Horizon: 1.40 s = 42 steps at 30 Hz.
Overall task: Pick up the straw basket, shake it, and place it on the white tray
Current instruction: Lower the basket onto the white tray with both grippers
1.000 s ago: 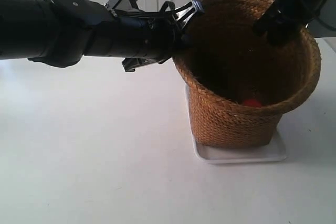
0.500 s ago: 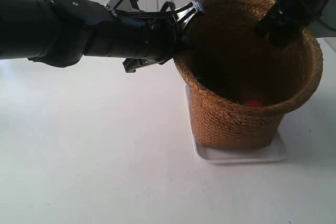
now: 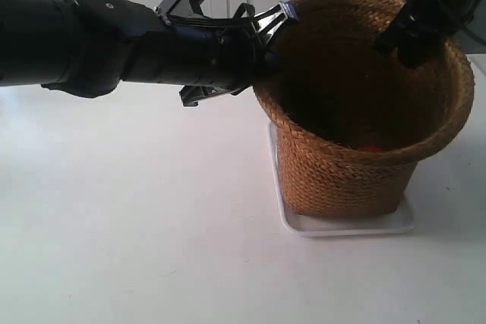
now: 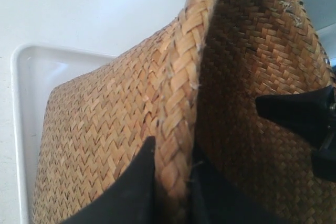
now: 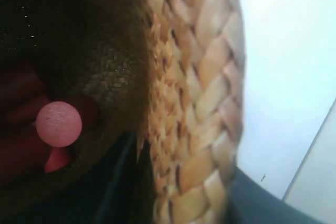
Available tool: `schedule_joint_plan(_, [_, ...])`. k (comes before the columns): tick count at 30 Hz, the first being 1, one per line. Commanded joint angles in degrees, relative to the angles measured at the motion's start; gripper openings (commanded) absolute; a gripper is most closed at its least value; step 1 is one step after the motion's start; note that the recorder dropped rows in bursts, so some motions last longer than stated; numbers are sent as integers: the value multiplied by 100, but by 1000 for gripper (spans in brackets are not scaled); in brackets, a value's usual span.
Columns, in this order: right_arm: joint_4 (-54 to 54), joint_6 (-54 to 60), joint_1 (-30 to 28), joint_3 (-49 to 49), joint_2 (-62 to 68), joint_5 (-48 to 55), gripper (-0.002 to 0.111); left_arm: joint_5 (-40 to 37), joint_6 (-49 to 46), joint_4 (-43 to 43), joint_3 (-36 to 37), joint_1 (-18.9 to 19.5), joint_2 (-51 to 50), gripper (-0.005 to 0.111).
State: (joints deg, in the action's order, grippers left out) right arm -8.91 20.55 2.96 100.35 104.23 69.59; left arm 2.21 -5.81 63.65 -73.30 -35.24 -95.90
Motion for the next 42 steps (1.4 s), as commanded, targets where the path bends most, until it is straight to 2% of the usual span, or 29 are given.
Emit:
schedule_joint_plan(1, [-12,-1,33,34,-23,-176,0,-47,105,273,-140,-93,110,0])
schedule_joint_plan(14, [-12,-27,33,34,-14,-204,0,-75,74,119,-140,-93,59,0])
schedule_joint_plan(18, [23,-73,33,34,-14,-166,1,-179,87,119,-140,-93,10,14])
schedule_joint_plan(21, [23,-148,33,34,-14,-222,10,-179,87,119,-140,-93,-14,28])
schedule_joint_plan(23, [23,-150,33,34,-14,-249,19,-156,87,119,-140,-93,-14,33])
schedule_joint_plan(29, [23,-429,33,34,-14,-449,43,-55,46,60,-140,-93,-14,34])
schedule_joint_plan(33, [23,-454,33,34,-14,-507,50,-55,-223,60,-140,-93,-14,37])
schedule_joint_plan(38, [23,-585,33,34,-14,-540,56,-55,-234,60,-140,-93,-14,52])
schedule_joint_plan(42, [23,-692,33,34,-14,-546,62,-55,-234,60,-140,-93,-14,55])
